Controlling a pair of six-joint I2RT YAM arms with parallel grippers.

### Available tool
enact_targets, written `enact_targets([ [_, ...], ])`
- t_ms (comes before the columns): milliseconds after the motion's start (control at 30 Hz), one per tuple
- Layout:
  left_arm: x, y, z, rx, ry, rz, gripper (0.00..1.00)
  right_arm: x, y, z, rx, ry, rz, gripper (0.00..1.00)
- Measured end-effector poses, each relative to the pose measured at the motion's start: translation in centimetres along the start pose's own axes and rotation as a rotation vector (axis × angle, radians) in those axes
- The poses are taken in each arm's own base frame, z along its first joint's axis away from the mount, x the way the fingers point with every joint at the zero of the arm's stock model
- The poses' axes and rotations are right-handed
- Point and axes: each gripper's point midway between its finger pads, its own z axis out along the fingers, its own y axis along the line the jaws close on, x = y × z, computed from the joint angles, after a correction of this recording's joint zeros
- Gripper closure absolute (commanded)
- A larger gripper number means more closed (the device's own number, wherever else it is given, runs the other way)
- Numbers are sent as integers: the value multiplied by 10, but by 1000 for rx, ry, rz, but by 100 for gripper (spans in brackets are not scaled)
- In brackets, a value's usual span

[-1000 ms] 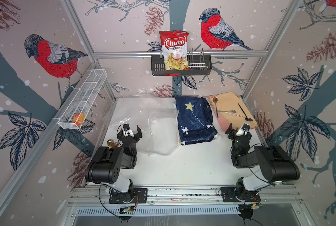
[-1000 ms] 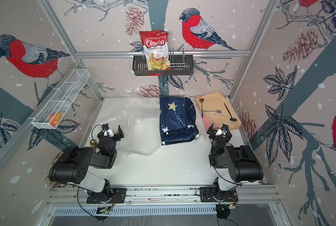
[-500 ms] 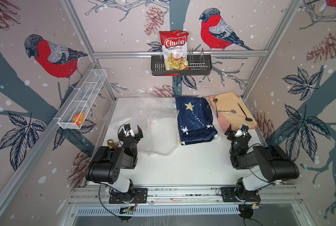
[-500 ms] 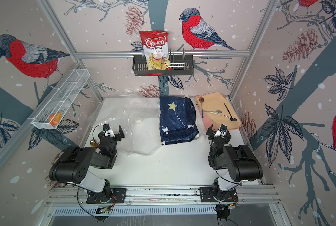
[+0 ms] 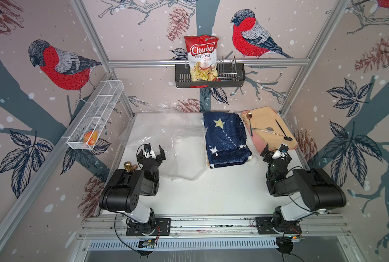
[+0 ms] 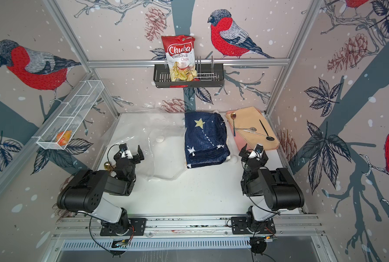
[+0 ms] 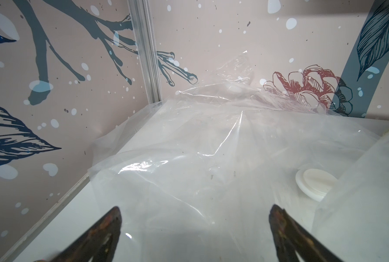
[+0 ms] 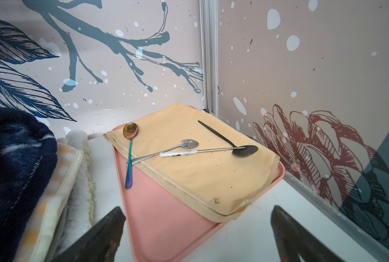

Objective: Take the blanket out of the vacuum bag
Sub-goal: Reset both arms

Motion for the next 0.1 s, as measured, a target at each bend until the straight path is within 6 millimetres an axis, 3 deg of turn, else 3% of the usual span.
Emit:
enact_targets([
  [100,0,0,0,0,0,0,1,0,0,0,0,0,0,0],
])
